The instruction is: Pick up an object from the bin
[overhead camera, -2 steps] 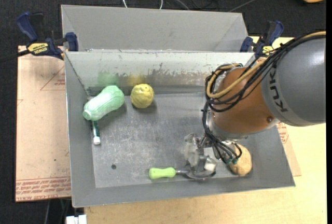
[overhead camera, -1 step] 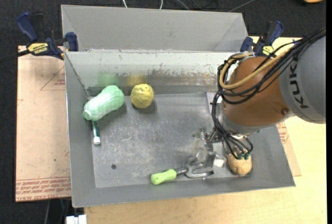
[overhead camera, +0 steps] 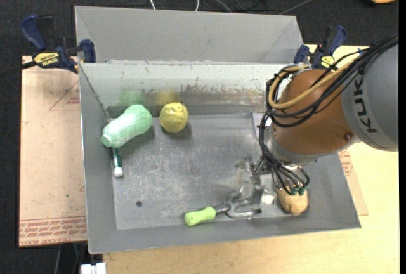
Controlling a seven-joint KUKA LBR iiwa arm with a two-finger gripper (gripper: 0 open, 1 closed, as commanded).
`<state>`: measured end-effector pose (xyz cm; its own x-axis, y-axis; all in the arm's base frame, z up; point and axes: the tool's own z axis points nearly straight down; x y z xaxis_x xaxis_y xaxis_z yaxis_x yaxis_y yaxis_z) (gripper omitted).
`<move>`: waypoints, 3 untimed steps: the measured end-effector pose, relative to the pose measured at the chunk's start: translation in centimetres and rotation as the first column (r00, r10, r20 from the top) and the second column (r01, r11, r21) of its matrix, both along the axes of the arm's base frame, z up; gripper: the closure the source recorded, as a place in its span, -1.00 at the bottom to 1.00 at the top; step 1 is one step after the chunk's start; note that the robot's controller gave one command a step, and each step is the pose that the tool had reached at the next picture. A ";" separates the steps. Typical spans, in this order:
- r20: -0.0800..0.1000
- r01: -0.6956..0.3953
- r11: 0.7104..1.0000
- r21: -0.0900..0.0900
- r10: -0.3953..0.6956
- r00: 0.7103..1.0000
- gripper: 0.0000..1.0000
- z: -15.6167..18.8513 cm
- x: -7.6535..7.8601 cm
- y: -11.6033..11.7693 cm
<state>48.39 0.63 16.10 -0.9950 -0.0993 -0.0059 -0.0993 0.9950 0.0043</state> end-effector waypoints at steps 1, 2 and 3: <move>0.001 -0.236 0.972 -0.002 0.236 0.972 1.00 1.0 0.0 1.7; 0.004 -0.391 0.921 -0.002 0.391 0.921 1.00 2.3 0.4 3.4; 0.004 -0.571 0.821 -0.003 0.571 0.821 1.00 3.7 0.4 6.2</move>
Offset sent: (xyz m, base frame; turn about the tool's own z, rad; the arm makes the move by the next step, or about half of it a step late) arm 0.0036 0.0325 0.0234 -0.4011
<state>48.82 6.80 19.75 -0.7604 -0.6494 -0.0095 -0.6495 0.7604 0.0005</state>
